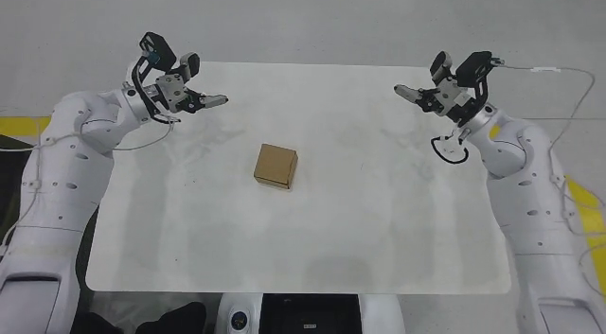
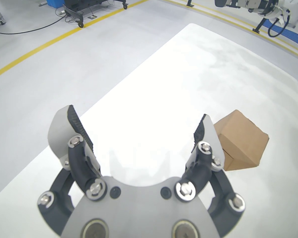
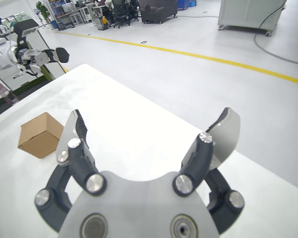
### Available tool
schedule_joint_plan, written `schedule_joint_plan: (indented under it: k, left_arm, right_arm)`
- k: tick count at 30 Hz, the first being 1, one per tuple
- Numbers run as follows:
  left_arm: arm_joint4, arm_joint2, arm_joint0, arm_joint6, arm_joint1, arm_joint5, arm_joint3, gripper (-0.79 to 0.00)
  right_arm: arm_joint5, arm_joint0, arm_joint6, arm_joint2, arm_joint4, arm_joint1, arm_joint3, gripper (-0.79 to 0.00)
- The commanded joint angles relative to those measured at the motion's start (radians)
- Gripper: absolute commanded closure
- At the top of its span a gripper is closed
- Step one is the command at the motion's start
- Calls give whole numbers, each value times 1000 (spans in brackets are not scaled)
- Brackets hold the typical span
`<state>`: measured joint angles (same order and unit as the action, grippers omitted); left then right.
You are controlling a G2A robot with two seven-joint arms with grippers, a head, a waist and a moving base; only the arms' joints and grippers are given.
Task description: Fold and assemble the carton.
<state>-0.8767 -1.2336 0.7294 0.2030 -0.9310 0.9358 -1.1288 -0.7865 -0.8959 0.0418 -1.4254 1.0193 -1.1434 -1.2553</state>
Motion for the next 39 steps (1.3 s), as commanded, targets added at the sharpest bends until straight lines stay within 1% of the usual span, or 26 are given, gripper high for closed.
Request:
schedule_joint_plan:
  k: [1, 3, 8, 39]
  left_arm:
    - [-1, -6, -16, -3, 0, -4, 15, -785]
    - [-3, -10, -27, -6, 1, -2, 27, -785]
    - [-1, -7, -43, 10, 2, 10, 44, -785]
    - [-1, -7, -43, 10, 2, 10, 44, -785]
  right_arm:
    - [13, -1, -53, -6, 62, 3, -10, -785]
    - [16, 3, -79, -7, 92, 5, -10, -785]
    - [5, 18, -80, -2, 105, 7, 3, -785]
    - [5, 18, -80, -2, 105, 7, 3, -784]
